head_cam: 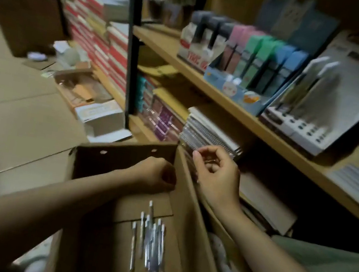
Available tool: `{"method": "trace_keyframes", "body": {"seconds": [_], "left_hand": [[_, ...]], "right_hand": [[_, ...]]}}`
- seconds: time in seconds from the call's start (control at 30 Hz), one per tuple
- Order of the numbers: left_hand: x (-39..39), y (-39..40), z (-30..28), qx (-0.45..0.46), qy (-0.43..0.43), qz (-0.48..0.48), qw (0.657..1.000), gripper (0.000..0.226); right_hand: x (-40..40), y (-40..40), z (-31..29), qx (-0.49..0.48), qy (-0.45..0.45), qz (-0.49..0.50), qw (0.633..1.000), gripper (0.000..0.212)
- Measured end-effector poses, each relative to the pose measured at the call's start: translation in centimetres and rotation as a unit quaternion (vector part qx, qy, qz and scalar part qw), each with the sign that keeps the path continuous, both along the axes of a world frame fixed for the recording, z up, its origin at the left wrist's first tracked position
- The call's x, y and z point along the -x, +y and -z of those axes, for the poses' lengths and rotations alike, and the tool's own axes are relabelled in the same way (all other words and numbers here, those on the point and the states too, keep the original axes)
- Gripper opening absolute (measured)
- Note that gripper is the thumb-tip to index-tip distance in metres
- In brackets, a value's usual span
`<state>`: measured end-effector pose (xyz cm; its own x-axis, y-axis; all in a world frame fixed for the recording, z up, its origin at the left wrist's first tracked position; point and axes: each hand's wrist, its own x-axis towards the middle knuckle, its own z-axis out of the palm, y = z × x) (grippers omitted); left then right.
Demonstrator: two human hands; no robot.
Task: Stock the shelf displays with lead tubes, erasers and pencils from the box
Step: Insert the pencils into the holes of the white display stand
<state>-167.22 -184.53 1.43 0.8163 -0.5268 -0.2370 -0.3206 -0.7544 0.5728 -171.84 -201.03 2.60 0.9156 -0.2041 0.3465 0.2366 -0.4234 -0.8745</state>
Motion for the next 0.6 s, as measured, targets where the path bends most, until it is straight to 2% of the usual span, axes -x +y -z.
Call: {"method": "trace_keyframes", "body": {"seconds": [0.07,0.13,0.17,0.23,0.3,0.4,0.5,0.6], "left_hand": [[1.3,2.4,4.1,-0.056,0.052,-0.088,0.993,0.025],[2.9,4.0,8.8,-0.041,0.122,-0.210,0.969,0.029],[3.7,4.4,11.1,-0.016,0.157,-0.268,0.950,0.031],[5.3,4.3,15.1,0.024,0.212,-0.357,0.910,0.036],[6.4,3.4,18.3,0.024,0.251,-0.396,0.883,0.043],[7.3,1.4,21.9,0.011,0.273,-0.425,0.863,0.055],[7.4,-0.1,24.1,0.031,0.253,-0.465,0.848,0.056],[6.8,-0.6,25.5,0.047,0.225,-0.470,0.852,0.049]], "right_hand": [[-0.3,1.1,4.2,-0.011,0.095,-0.021,0.995,0.012],[-0.6,1.9,8.8,0.008,0.217,-0.047,0.975,0.011],[-0.8,2.2,11.0,0.019,0.288,-0.061,0.956,0.008],[-0.8,2.6,15.5,0.070,0.429,-0.083,0.897,0.027],[-0.6,2.4,19.0,0.188,0.514,-0.110,0.829,0.039],[0.0,2.2,22.6,0.275,0.569,-0.100,0.768,0.048],[0.1,2.6,24.6,0.303,0.567,-0.068,0.763,0.048],[-0.1,3.3,26.1,0.305,0.556,-0.046,0.772,0.055]]}}
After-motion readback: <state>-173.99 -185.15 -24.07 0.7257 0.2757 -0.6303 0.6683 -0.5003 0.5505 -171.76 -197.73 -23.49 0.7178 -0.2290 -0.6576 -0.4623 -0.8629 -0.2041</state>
